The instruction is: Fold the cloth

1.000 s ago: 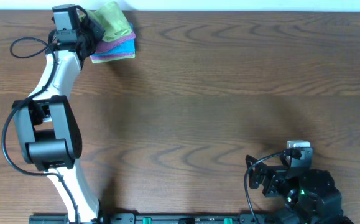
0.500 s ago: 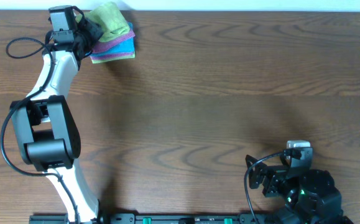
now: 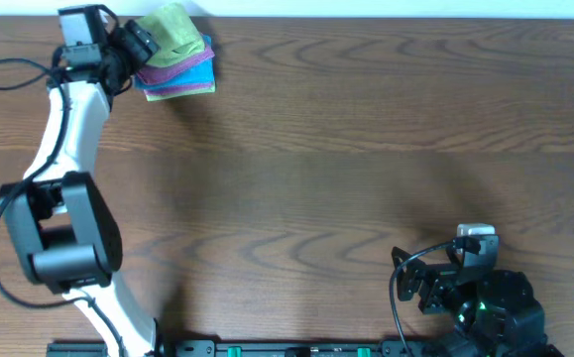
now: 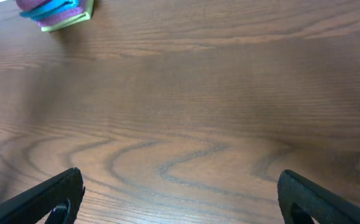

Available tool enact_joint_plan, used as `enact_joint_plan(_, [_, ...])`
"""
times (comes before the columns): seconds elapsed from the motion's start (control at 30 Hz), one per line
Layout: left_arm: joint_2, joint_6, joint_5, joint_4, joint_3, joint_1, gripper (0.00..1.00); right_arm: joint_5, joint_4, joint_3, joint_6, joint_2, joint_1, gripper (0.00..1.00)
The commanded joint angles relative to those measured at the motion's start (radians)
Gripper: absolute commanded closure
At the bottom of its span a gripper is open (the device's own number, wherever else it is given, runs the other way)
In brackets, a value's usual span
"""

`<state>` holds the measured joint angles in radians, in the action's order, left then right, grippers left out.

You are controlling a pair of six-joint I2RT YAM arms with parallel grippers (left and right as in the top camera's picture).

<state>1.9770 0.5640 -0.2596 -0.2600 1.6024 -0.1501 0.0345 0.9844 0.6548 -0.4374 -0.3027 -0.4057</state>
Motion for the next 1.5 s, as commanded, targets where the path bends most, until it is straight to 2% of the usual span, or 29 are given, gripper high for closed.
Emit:
enact_joint_plan(0.0, [-0.070,-0.071,0.016,-0.026,0.016,-0.003,0.11,0.010,0.003,-0.006,-0.011,0.005,0.008,0.01])
enact_joint_plan(0.23, [-0.177,-0.090,0.015,-0.124,0.016,0.000,0.02,0.010,0.003,-0.006,-0.011,0.005,0.008,0.01])
enact_joint_plan(0.4, [-0.248,-0.165,0.016,-0.244,0.016,0.021,0.04,0.010,0.003,-0.006,-0.011,0.005,0.008,0.01])
enact_joint_plan(0.6, [-0.298,-0.176,0.016,-0.399,0.016,0.047,0.05,0.010,0.003,-0.006,-0.011,0.005,0.008,0.01])
enact_joint_plan(0.73, [-0.311,-0.175,0.014,-0.451,0.016,0.064,0.05,0.010,0.003,-0.006,-0.011,0.005,0.008,0.01])
enact_joint_plan(1.0, [-0.322,-0.176,-0.112,-0.520,0.016,0.092,0.05,0.010,0.003,-0.006,-0.011,0.005,0.008,0.01])
enact_joint_plan(1.2, [-0.323,-0.225,-0.097,-0.626,0.016,0.189,0.05,0.010,0.003,-0.006,-0.011,0.005,0.008,0.01])
enact_joint_plan(1.47, [-0.356,-0.225,0.020,-0.752,-0.007,0.303,0.05,0.010,0.003,-0.006,-0.011,0.005,0.008,0.01])
